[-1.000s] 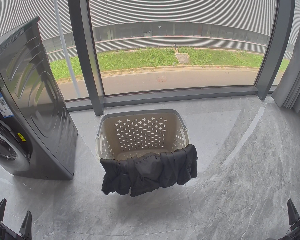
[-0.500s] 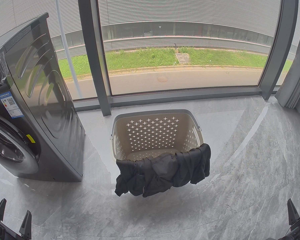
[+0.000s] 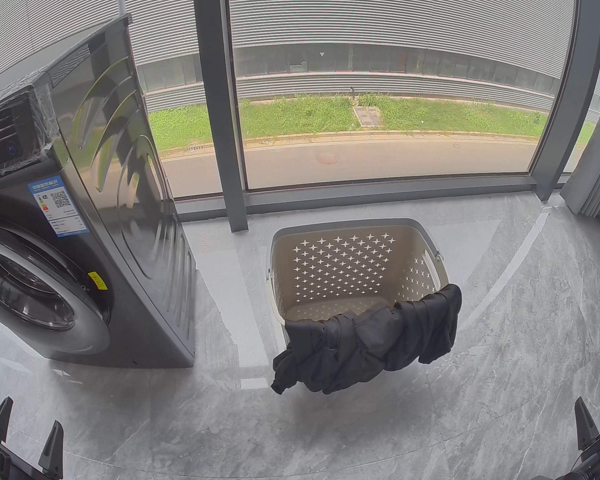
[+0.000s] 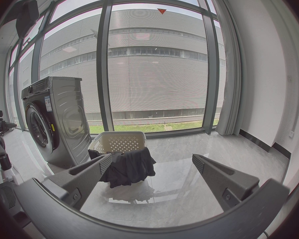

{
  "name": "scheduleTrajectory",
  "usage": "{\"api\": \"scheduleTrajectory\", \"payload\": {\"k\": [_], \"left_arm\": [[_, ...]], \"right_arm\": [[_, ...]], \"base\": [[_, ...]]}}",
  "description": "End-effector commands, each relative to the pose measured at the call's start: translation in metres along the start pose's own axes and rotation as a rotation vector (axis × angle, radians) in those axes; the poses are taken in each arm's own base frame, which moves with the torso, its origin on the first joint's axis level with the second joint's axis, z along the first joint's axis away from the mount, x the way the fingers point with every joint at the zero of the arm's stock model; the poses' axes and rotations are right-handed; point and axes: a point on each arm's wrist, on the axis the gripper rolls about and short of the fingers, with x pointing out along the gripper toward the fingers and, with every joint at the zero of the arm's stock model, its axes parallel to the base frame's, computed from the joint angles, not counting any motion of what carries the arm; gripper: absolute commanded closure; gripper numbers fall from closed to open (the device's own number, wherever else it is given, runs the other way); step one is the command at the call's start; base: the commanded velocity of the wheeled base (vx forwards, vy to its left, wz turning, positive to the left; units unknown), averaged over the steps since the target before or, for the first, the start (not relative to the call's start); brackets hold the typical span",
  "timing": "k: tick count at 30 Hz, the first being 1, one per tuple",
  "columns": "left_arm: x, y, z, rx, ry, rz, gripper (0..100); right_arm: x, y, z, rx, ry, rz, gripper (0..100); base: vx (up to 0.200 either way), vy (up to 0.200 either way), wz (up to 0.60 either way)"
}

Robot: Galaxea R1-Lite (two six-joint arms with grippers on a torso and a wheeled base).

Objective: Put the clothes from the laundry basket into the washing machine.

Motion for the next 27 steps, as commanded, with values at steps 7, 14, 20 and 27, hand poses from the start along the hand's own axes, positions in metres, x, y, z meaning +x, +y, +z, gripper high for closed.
{"api": "scheduleTrajectory", "payload": {"k": [7,14,20,27], "left_arm": [[0.0001,0.0001,-0.0048,0.000,0.001,0.001,0],[0.0001,0.0001,-0.0048,0.000,0.001,0.001,0],[0.0001,0.0001,-0.0048,0.000,0.001,0.001,0],[0.0001,0.0001,-0.0048,0.000,0.001,0.001,0]], "right_arm": [[0.0000,0.0000,-0.0052,0.000,0.001,0.001,0],[0.0000,0.0000,-0.0052,0.000,0.001,0.001,0],[0.0000,0.0000,-0.0052,0.000,0.001,0.001,0],[0.0000,0.0000,-0.0052,0.000,0.001,0.001,0]], "base": [[0.000,0.200,0.00],[0.000,0.200,0.00],[0.000,0.200,0.00],[0.000,0.200,0.00]]}}
